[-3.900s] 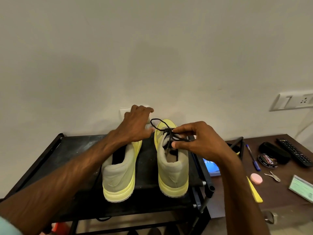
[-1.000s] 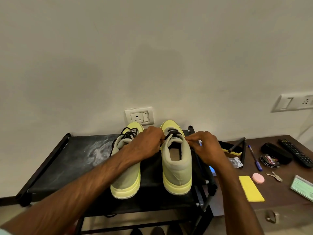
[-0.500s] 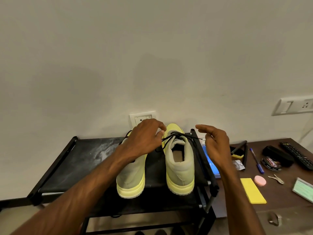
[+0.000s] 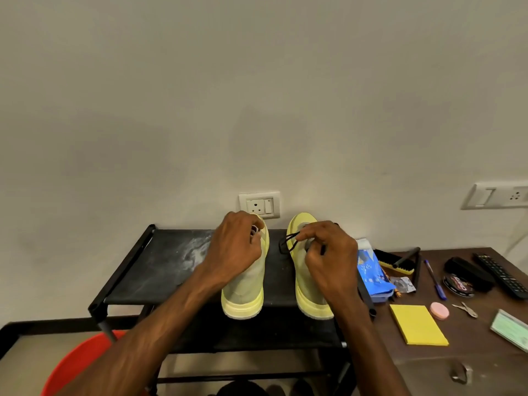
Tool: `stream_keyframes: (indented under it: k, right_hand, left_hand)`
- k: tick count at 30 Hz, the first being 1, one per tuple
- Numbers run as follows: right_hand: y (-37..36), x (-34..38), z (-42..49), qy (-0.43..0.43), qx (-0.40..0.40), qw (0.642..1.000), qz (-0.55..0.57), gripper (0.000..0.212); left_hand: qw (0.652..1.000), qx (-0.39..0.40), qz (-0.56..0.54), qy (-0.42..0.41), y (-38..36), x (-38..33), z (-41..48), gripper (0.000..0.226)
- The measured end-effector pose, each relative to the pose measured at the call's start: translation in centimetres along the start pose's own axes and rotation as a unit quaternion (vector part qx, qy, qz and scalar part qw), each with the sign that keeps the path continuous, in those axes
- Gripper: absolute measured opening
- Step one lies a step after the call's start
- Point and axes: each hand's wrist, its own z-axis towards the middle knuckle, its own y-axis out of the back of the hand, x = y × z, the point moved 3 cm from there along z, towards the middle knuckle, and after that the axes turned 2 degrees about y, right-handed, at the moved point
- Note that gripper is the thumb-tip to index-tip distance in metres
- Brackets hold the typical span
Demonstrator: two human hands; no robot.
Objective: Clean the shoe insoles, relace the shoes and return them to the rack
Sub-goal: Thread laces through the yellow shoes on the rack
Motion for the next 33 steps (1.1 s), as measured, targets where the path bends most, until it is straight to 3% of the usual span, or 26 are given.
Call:
stream_keyframes:
  k: [5, 10, 19, 33]
  right_hand:
    - [-3.3, 2.1, -1.0, 0.01, 0.105, 0.993, -0.054, 0.035]
    - [-5.5, 3.3, -0.7, -0.013, 0.147, 0.986, -0.08, 0.029]
    - [-8.3, 2.3, 0.5, -0.078, 0.223, 0.966, -0.102, 0.01]
    - [-7.9, 3.2, -1.6, -0.082, 0.205, 0.972, -0.084, 0.029]
  left_hand:
    - [0.996, 0.002, 0.015, 0.088, 0.5, 3.0, -1.3, 0.041]
    - [0.991, 0.001, -0.01, 0.131, -0.4, 4.1, -1.4, 0.04]
    - [0.994, -0.023, 0.039, 0.103, -1.1, 4.1, -0.9, 0.039]
    - [0.994, -0.026, 0.085, 0.059, -0.6, 2.7, -1.7, 0.003]
